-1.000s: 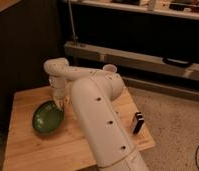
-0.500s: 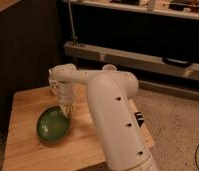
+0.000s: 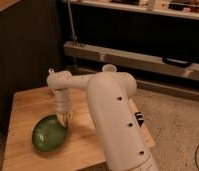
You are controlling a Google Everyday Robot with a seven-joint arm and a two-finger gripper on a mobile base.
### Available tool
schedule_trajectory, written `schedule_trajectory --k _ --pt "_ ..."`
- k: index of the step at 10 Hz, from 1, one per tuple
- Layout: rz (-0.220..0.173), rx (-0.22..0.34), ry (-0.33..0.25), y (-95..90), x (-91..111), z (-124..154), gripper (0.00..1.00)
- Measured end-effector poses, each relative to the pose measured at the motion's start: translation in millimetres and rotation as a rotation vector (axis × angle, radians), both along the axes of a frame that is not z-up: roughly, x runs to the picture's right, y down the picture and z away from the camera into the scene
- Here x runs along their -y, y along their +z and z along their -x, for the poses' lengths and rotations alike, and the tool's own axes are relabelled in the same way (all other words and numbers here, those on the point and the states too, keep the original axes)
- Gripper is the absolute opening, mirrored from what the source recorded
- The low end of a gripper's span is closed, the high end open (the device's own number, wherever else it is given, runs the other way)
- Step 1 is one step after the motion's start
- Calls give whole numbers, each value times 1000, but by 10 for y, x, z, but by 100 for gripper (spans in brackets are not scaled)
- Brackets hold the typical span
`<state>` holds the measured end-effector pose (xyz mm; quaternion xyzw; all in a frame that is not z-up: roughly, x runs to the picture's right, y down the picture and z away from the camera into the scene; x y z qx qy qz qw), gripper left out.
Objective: Drag the ceramic bowl in a circle
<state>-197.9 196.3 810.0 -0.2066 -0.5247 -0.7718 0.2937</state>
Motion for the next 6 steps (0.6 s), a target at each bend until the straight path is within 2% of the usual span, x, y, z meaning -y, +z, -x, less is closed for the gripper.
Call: schedule_trajectory --k 3,6 --pt "-2 59 -55 -129 -113 279 20" --pt "-8 87 -96 -79 -54 607 20"
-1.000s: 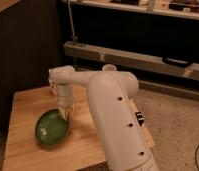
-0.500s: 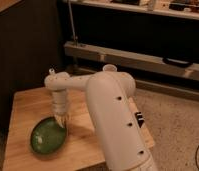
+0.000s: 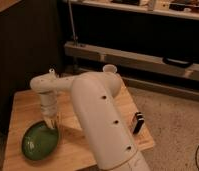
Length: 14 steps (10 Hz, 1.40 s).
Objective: Drag the ceramic bowl in a circle
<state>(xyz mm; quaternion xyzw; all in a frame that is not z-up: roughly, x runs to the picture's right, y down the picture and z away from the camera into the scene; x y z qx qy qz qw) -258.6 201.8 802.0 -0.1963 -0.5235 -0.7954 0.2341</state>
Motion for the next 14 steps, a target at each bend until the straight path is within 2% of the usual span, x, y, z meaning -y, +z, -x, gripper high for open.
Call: schedule_trajectory --k 3,5,9,12,14 --pt "-17 6 -10 72 136 165 20" --pt "-38 -14 6 242 393 228 20" --pt "-41 -55 57 480 694 141 20" --pt "-52 -86 99 541 860 -34 20" --pt "-54 -111 115 511 851 -188 20"
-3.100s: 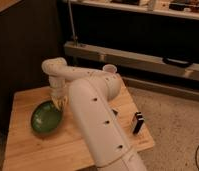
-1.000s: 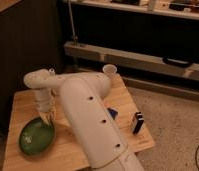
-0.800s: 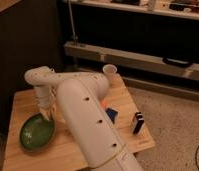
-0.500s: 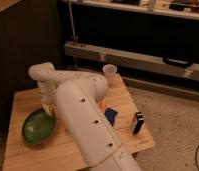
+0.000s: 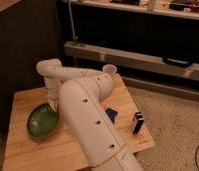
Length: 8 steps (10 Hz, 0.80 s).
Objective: Drag the ceramic bowl in a circle
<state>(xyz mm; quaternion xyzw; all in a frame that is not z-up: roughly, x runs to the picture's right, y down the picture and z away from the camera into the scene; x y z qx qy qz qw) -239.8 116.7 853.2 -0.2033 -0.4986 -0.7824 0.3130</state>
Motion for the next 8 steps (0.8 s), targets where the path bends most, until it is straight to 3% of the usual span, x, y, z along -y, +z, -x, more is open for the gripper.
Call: schedule_trajectory --k 4,8 --pt "9 -35 2 -141 -167 -372 20" --pt "44 -14 -53 -388 -552 -376 20"
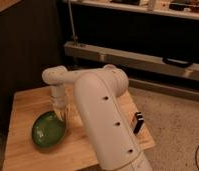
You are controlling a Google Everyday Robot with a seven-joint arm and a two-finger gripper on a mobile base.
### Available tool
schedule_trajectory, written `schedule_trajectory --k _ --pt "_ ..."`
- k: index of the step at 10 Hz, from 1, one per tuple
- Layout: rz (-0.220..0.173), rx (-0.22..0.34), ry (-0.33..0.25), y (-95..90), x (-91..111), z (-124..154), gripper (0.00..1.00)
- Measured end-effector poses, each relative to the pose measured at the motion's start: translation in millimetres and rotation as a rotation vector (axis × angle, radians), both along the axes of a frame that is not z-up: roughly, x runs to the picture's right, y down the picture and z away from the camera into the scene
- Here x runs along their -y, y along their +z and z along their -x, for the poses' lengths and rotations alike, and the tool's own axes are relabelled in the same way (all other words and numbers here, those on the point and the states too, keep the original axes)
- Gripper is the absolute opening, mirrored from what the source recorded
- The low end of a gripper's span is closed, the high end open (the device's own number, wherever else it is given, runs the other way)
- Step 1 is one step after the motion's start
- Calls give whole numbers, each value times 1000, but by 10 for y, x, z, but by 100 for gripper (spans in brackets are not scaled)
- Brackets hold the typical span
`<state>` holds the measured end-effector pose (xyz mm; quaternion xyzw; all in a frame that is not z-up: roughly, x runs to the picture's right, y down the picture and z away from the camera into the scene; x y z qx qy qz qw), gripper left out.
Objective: Drag the ceramic bowl in a circle
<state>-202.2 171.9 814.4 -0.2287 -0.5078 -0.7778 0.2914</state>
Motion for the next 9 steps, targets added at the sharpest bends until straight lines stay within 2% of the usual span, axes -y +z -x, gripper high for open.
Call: schedule_trajectory --k 3,6,9 --pt "20 24 -39 -171 -263 -4 20" --pt "24 58 -64 -302 -398 59 20" --pt "30 118 -95 -400 -497 333 20"
